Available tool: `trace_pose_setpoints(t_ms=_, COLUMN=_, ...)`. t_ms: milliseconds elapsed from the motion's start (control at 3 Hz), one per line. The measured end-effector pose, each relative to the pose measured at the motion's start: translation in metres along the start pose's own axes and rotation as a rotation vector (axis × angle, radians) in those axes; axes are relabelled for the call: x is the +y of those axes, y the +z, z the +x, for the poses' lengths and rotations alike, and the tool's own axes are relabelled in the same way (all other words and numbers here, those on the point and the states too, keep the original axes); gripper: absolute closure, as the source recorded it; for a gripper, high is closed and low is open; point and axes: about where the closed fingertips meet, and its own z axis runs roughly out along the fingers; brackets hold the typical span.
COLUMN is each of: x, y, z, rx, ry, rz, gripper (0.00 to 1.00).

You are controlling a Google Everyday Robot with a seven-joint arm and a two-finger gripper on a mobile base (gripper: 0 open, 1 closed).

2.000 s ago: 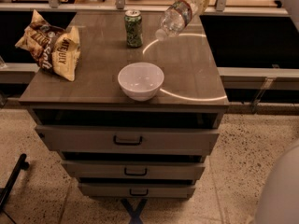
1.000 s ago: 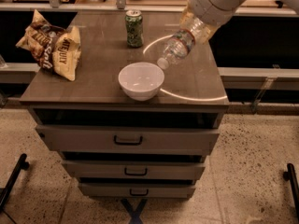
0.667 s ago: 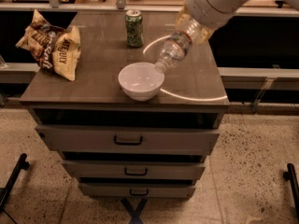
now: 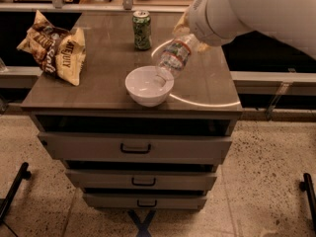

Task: Place water bottle into white bowl

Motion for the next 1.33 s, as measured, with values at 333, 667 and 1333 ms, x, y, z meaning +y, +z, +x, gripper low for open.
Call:
trace_pose_setpoints(t_ms=333, x=-0.010, y=0.008, z=-0.008, rx=0.010, ry=-0.030, rz=0.045, gripper=1.00)
trace_pose_setpoints(t_ms=667, x=-0.019, y=0.020, z=-0.018, rx=0.005, ry=-0.057, rz=0.077, gripper=0.98)
trace_pose_setpoints(t_ms=1333, x=-0.023, y=0.036, z=-0.027, rx=-0.012, ry=-0.096, rz=0.095, gripper=0.53)
